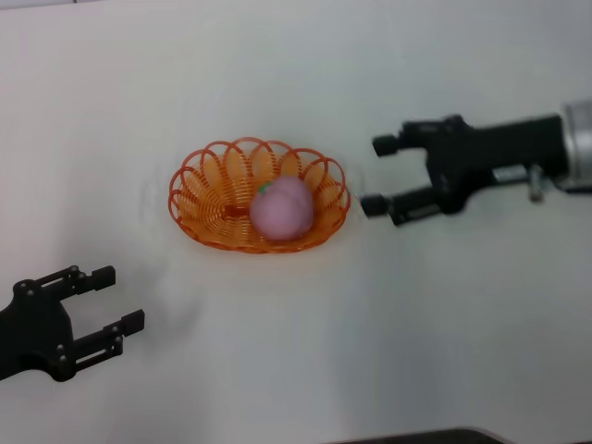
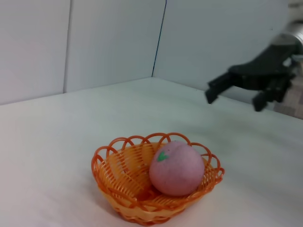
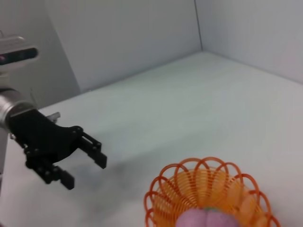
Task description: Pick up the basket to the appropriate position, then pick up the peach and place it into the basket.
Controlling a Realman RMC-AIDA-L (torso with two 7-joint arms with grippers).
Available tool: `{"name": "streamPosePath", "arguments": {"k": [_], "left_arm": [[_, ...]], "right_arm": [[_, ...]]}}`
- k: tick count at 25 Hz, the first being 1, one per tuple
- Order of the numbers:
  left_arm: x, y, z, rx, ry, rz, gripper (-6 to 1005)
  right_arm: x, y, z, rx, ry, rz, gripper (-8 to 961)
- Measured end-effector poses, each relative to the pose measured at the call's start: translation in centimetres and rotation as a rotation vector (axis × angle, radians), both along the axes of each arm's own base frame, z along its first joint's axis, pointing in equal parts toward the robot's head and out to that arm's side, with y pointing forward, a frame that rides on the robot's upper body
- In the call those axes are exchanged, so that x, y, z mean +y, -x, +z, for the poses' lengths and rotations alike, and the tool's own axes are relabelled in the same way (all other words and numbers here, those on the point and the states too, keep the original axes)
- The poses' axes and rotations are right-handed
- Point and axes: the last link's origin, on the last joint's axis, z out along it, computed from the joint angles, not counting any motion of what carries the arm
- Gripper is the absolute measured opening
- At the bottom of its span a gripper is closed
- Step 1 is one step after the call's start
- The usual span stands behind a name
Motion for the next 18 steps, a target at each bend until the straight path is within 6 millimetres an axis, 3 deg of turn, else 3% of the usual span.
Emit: {"name": "streamPosePath", "arguments": {"k": [12, 18], "left_arm": [[-0.5, 0.0, -0.7, -0.016, 0.022, 0.014, 686], [-0.7, 0.0, -0.8, -0.02, 0.031, 0.016, 686]], "right_arm": [[-6.3, -5.9, -1.3, 0.053, -0.055, 0.006, 950], [-7.0, -7.2, -1.2, 0.04, -0.118, 0.01, 950]]}}
